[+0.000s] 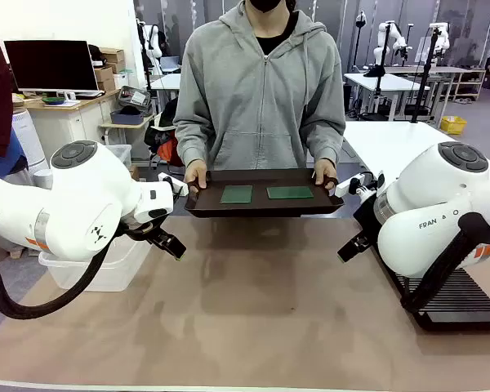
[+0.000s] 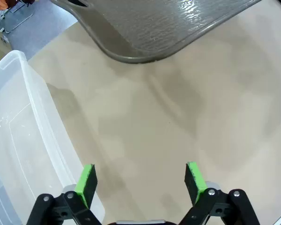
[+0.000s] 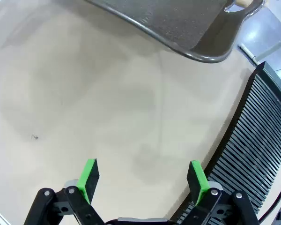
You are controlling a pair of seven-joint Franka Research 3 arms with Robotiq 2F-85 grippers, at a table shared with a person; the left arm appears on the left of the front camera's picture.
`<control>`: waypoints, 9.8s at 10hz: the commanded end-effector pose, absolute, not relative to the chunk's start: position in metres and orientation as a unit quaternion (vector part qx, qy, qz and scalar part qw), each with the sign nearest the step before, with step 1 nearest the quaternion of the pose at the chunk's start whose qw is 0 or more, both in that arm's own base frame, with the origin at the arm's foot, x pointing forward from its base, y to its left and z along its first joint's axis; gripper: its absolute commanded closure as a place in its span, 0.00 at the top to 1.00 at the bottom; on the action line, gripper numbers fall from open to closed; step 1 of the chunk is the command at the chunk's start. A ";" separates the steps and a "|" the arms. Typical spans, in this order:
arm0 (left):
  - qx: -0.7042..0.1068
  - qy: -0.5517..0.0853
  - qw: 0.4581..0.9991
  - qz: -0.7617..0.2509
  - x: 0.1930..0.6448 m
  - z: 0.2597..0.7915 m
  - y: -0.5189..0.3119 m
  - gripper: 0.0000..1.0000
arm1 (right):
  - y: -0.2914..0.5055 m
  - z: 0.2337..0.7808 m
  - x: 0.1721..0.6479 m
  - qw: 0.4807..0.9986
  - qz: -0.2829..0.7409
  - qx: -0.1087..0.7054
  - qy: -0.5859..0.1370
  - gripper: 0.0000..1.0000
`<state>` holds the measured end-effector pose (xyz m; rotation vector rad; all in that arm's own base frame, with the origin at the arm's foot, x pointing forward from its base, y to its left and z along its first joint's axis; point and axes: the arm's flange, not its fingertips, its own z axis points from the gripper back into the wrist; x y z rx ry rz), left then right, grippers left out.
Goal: Sort PCBs into racks and boxes based on the side picked up.
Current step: Pick up the Blank PCB handed by the Human.
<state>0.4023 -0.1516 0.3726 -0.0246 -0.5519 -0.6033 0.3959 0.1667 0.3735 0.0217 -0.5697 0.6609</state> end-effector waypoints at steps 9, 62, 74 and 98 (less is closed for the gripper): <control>-0.012 -0.268 0.918 -0.293 0.402 0.373 -0.152 1.00 | 0.167 0.373 0.396 0.906 0.320 0.011 -0.276 1.00; -0.137 -0.301 0.815 -0.476 0.311 0.811 0.065 1.00 | -0.039 0.834 0.276 0.836 0.429 0.140 -0.313 1.00; -0.146 -0.313 0.810 -0.474 0.314 0.812 0.068 1.00 | -0.109 0.892 0.274 0.824 0.385 0.163 -0.384 1.00; -0.146 -0.313 0.810 -0.474 0.314 0.812 0.068 1.00 | -0.112 0.896 0.270 0.833 0.375 0.161 -0.374 1.00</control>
